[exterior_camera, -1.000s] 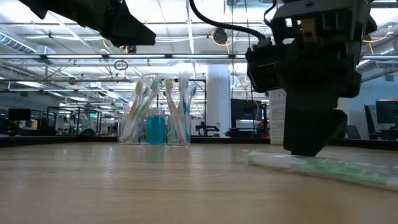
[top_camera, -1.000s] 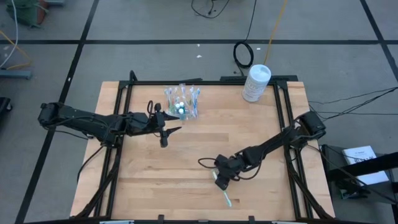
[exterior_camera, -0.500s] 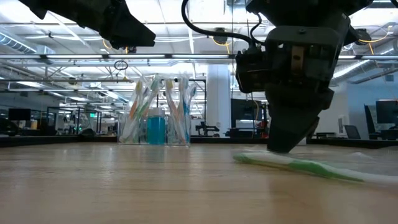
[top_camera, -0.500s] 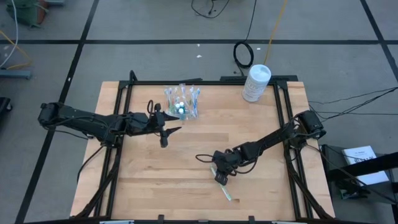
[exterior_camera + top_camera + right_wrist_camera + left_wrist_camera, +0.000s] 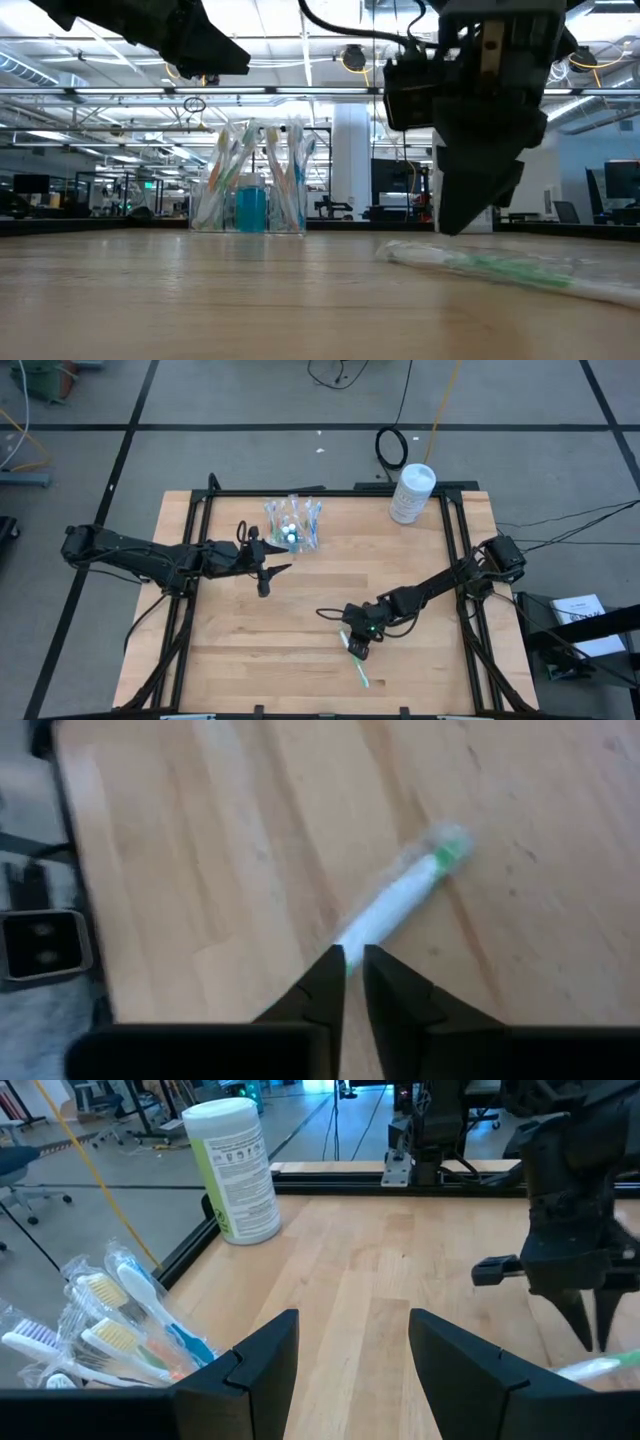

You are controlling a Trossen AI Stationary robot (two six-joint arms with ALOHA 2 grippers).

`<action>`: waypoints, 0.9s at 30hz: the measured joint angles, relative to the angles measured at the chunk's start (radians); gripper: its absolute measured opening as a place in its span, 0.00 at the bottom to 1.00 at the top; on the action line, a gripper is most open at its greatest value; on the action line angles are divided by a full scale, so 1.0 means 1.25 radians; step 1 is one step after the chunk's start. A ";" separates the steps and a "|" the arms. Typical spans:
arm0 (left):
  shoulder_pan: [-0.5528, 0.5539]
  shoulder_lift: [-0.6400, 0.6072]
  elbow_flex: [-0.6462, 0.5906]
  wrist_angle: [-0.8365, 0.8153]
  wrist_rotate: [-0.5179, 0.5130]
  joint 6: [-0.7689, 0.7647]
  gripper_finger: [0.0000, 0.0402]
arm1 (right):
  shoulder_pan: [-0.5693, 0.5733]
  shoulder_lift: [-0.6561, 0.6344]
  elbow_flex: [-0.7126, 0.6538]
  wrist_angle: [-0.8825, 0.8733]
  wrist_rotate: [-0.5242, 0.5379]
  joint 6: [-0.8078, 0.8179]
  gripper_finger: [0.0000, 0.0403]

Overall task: Pick & Place toothbrushing station
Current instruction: Put the green toothbrush into the transparent organizer

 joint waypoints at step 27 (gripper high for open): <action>0.000 0.000 0.000 0.000 0.001 -0.037 0.49 | 0.096 0.111 0.002 0.153 0.331 -0.235 0.36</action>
